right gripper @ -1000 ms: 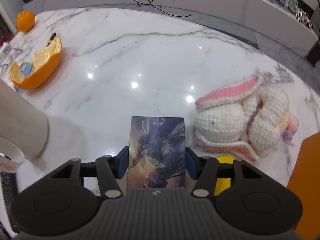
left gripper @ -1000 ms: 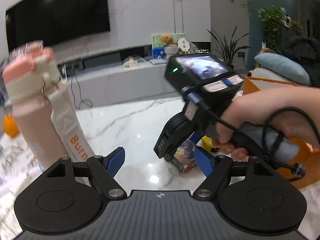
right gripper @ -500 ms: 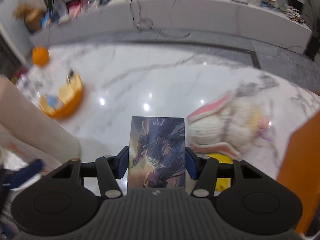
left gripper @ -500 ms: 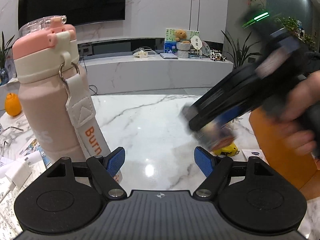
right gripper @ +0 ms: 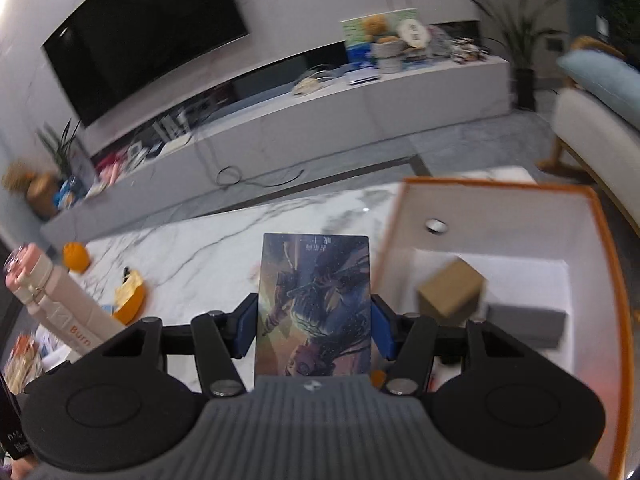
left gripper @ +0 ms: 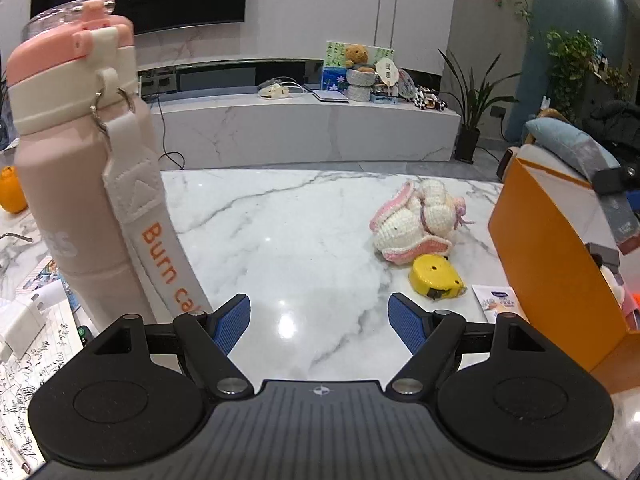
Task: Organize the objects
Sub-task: 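Grasp the illustrated card deck with the right tool, then grasp the yellow tape measure with the left tool while the right lifts the card deck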
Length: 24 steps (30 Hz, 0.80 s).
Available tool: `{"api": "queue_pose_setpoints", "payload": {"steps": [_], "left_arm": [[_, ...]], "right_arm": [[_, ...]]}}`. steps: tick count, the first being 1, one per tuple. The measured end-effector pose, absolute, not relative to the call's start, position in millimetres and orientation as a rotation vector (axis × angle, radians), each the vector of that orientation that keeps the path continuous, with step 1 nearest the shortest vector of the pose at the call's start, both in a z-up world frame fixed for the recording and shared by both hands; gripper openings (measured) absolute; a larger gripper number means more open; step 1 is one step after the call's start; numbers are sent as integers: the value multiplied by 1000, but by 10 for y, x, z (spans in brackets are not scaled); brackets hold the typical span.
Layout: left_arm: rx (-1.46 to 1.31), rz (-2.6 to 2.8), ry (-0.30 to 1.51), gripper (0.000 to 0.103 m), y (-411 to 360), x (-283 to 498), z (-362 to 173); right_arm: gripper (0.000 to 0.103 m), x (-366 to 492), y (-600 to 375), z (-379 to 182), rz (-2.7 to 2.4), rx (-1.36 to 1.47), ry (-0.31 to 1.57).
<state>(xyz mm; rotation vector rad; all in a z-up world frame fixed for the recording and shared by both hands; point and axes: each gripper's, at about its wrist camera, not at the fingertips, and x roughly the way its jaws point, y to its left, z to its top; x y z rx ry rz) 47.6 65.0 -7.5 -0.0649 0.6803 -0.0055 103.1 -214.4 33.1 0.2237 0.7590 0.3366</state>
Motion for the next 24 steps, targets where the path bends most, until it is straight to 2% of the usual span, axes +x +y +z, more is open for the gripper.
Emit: {"api": "queue_pose_setpoints", "payload": {"steps": [6,9,17,24], "left_arm": [[-65,-28,686,90,441,438,-131],[-68,-54,693,90,301,560,-149],[-70,-120,753,90,-76,981,-255],[-72,-109,922,90,-301,1533,-459]], "right_arm": [[59,934,-2350,87,300,236,788],[59,973,-2524,-18,333,328,825],[59,853,-2701,73,377,342,779],[59,878,-2957,-10,335,465,788]]}}
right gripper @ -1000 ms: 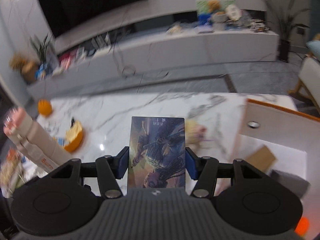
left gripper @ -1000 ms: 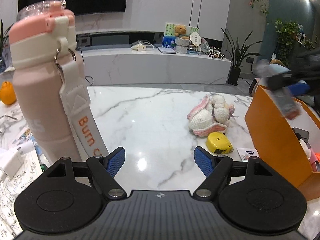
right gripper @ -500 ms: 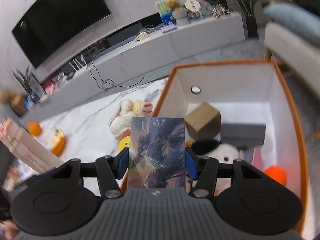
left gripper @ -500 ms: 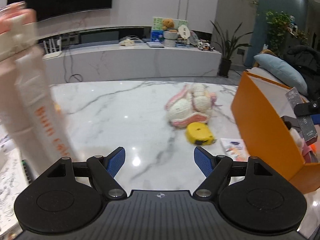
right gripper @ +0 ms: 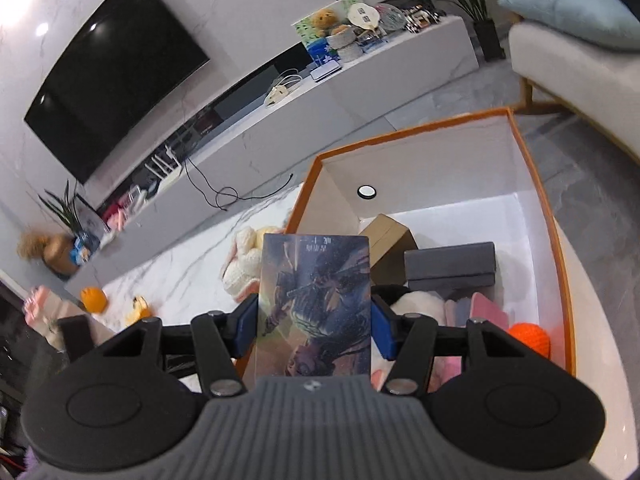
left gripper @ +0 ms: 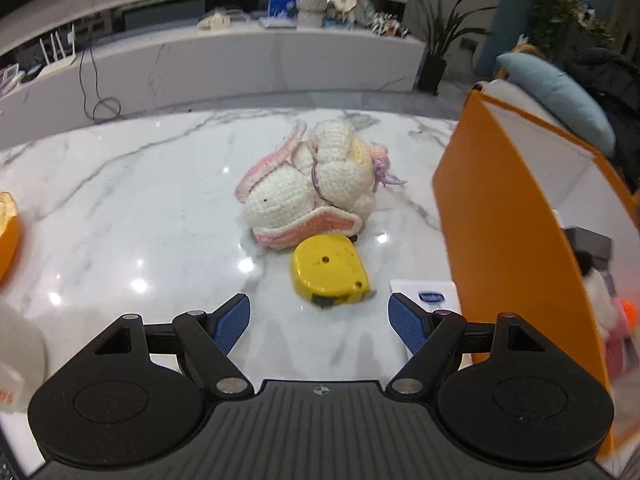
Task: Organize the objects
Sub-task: 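Grasp the yellow tape measure with the left tool while the right lifts the card deck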
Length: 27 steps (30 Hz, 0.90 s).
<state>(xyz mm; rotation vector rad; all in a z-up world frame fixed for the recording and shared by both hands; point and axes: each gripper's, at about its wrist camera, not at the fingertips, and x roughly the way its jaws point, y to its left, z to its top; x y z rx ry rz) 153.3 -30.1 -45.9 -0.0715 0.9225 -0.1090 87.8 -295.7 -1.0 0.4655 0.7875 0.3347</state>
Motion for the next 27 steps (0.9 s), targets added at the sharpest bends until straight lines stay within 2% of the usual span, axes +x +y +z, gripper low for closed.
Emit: {"api": "queue_pose_setpoints", "payload": {"steps": [13,15,23,27], "left_arm": [[-27,-25,1010,89,-469,2037,-643],[-35,-19,1026,81,-479,2043,-670],[-33,-23,1001,61,-553,2020,-684],[-14,2,973,60,-605,1985,-694]], "right_arm": [[59,843,-3232,9,406,604,781],[59,848,-3243,17,411,613,777],[59,832,-3295,16,401,633,777],[59,834,-3290,16,401,626,780]]}}
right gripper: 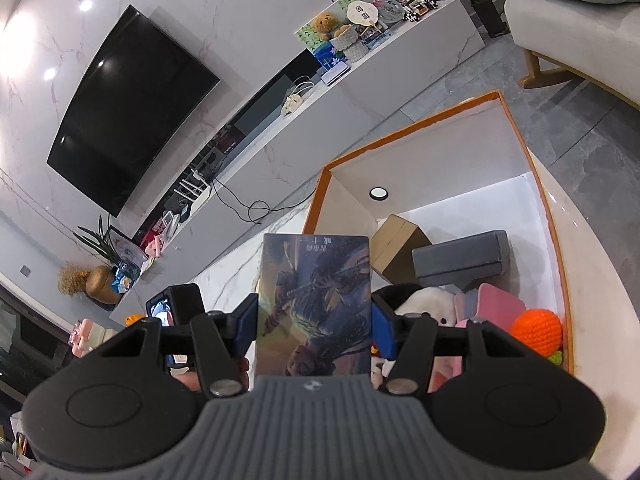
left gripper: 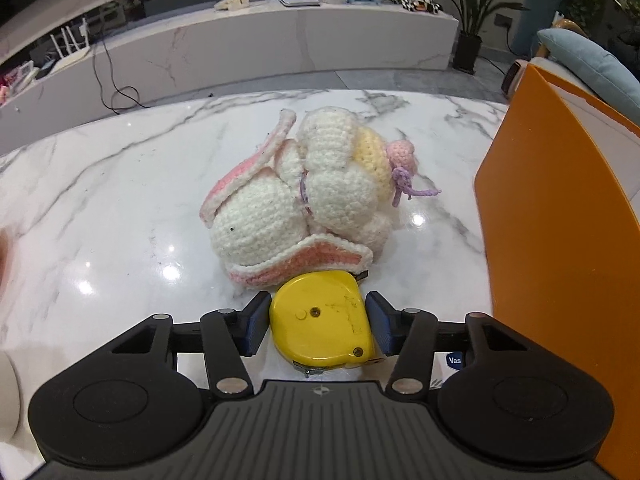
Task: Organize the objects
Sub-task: 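Grasp the yellow tape measure with the left tool while the right lifts the card deck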
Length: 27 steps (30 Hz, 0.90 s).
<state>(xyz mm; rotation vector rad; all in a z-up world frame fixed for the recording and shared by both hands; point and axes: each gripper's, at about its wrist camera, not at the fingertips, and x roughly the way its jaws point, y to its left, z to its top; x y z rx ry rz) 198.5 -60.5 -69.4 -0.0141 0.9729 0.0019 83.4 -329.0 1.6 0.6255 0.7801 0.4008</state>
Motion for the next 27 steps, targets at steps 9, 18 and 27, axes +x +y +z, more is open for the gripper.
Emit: {"api": "queue_pose_setpoints", "payload": {"steps": [9,18,27], "left_arm": [[67,26,921,60,-722,1906,-696],[66,67,864,60,-648,1661,-510],[102,37,773,60,-555,930,-293]], "right_arm": [[59,864,-3231,41,419,590,788],[59,907,-3196,8,409,572,802],[59,924,-3080,-17,388,519,812]]}}
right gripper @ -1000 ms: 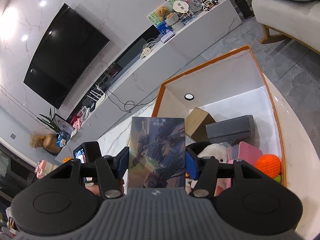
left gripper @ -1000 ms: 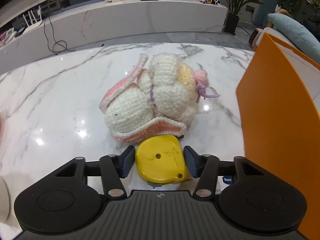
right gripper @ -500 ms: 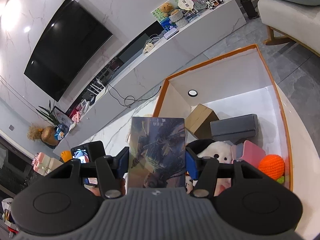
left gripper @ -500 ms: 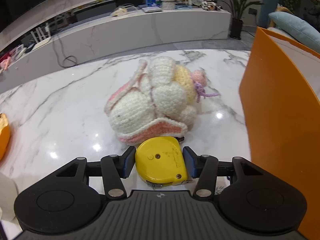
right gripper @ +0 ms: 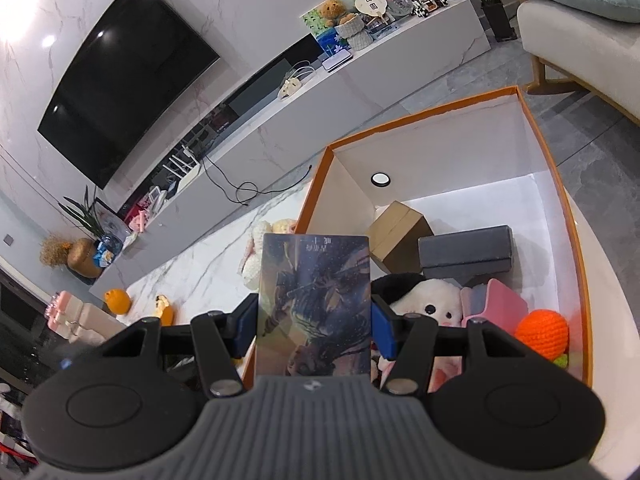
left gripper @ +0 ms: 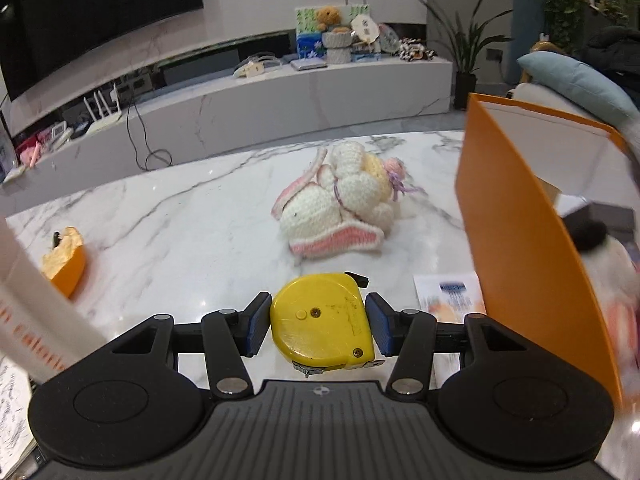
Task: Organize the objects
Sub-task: 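Grasp the yellow tape measure with the left tool while the right lifts the card deck, then carry the card deck over the orange box and open the right tool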
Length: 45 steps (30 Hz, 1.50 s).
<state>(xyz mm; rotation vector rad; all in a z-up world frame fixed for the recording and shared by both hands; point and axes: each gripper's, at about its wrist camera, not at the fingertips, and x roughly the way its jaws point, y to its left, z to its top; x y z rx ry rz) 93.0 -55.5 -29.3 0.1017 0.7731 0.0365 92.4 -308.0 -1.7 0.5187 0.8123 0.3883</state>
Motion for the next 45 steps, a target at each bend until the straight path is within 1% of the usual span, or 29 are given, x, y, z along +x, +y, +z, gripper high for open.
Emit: {"api": "queue_pose_setpoints", "payload": {"steps": [5,11,20,30,33,42,44,45], "left_arm": [[100,-6,729,60,-490,606,-272],[83,-53,675,60,-374,475,-280],[62,-76,691,60,-233,442,-363],[61,-90,698,60,-211,412,-372],[63,-86,698,60,-200,397,-377],[49,-86,706,60,-165,379,-360],[41,-86,705,60,-152,382,-344],[38,-86,705,60,-148,383,-338]], "right_arm": [[59,932,-3072,-20,336,495,809],[59,1006,-3233,64,228,473,772],[59,1459,-3372,353,82,393,726],[59,2216,-3330,-27,-12,244,878],[59,2272,-3261,-166,-28,172,898],[60,2306,-3080,-268,-64,27,914],[72,2301,-3099,-249,-68,37,909],[79,2294,-3101,-228,-78,36,902]]}}
